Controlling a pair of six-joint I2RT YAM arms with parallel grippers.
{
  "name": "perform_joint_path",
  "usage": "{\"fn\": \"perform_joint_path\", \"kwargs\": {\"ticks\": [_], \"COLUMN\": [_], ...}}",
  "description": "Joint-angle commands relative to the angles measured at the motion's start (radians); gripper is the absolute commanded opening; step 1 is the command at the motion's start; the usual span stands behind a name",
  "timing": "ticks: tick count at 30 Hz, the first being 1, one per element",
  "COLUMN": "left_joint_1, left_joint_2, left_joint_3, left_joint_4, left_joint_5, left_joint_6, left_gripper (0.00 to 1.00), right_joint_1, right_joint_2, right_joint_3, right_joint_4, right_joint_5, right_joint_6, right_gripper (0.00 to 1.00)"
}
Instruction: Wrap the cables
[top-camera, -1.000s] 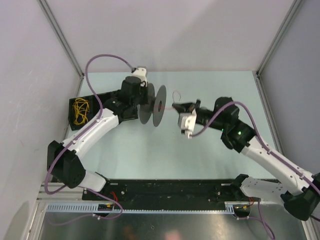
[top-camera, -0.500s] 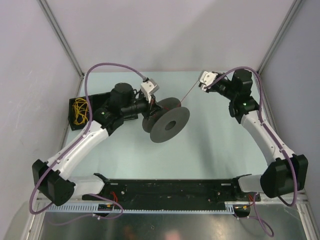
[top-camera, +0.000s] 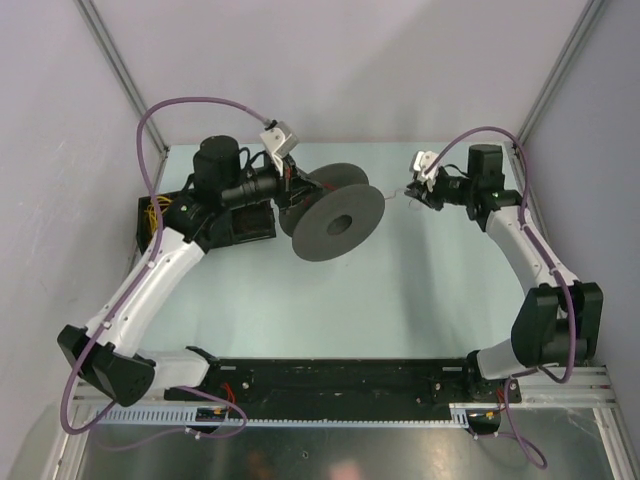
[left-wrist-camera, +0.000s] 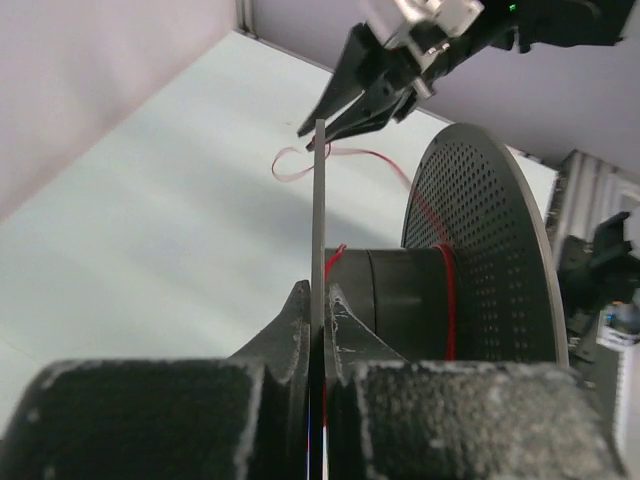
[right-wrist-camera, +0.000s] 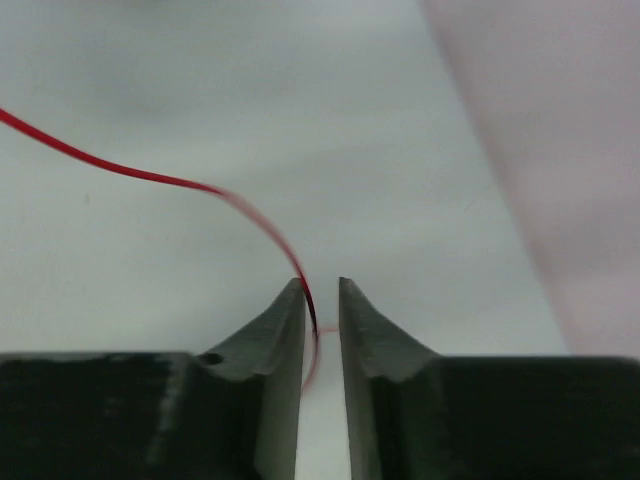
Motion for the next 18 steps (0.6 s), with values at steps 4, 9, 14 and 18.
{"fn": "perform_joint_path", "kwargs": {"ticks": [4,9,14,18], "left_joint_1": [0.007,0.016,0.034,0.046], "left_joint_2": [0.03,0.057,0.066,0.059], "left_joint_3": [0.09,0.114,0.102,0.057], "left_joint_4": [-0.011,-0.001,0.031,0.075], "left_joint_5": [0.038,-0.016,0.021,0.045], "left_joint_6": [-0.155,-0.246,-0.289,-0.308], "left_gripper": [0.0,0.01,0.02,0.06], "right_joint_1": [-0.037,-0.048,-0.069,-0.092], "right_joint_2": [0.038,-0.054,-0.166,-0.243], "right_joint_3": [0.017,-0.007,-0.057,-0.183], "right_joint_4": [-0.366,-0.302,-0.198,-0.053], "right_joint_5": [-0.073,-0.055,0.009,0.056], "right_joint_6": [0.025,0.159,0.326,0.52], "right_gripper": [0.67,0.79,0.87,0.97]}}
